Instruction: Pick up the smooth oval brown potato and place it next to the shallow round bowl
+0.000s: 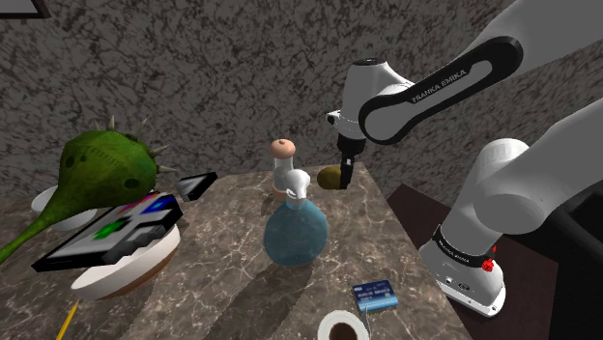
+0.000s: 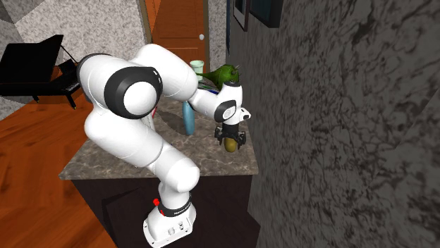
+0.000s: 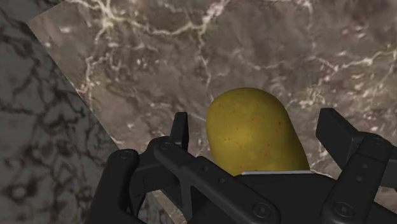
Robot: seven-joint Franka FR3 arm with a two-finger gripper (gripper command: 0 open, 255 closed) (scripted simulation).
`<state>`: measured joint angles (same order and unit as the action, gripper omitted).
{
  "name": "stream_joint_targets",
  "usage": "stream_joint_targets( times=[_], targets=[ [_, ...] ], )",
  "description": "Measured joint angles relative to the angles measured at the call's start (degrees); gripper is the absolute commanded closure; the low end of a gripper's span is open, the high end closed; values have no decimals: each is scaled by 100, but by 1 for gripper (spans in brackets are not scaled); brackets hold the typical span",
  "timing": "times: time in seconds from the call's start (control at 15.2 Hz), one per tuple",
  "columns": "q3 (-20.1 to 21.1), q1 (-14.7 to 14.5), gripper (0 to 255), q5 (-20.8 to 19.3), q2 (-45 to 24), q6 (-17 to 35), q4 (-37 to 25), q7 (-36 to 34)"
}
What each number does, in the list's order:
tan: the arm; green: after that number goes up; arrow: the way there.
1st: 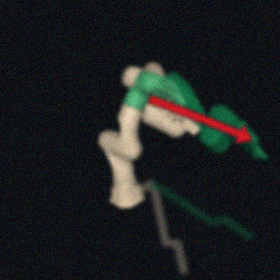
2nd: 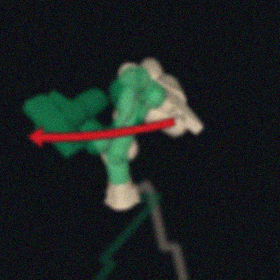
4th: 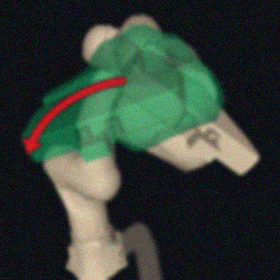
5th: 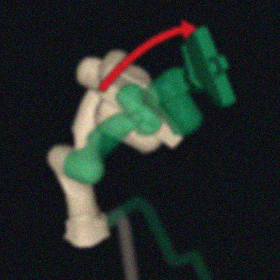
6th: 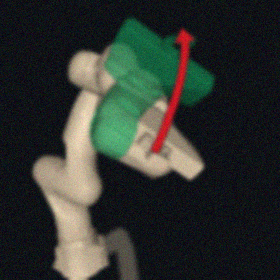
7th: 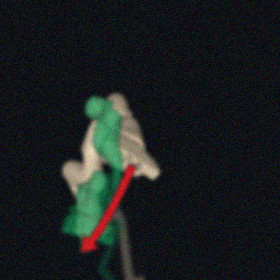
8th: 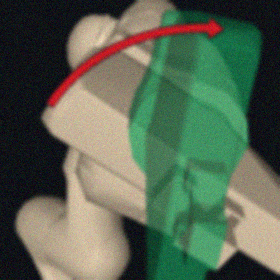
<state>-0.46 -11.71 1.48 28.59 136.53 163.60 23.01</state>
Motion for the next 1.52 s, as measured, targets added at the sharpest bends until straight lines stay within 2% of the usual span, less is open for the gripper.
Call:
stream_joint_targets(
  times=[0.07,0.13,0.79,1.52],
  targets=[
    [0,0,0,0,-1,1,0,0],
    [0,0,255,0,-1,1,0,0],
    [-1,1,255,-1,-1,0,1,1],
    [-2,21,255,-29,628,-1056,-430,-17]
  ],
)
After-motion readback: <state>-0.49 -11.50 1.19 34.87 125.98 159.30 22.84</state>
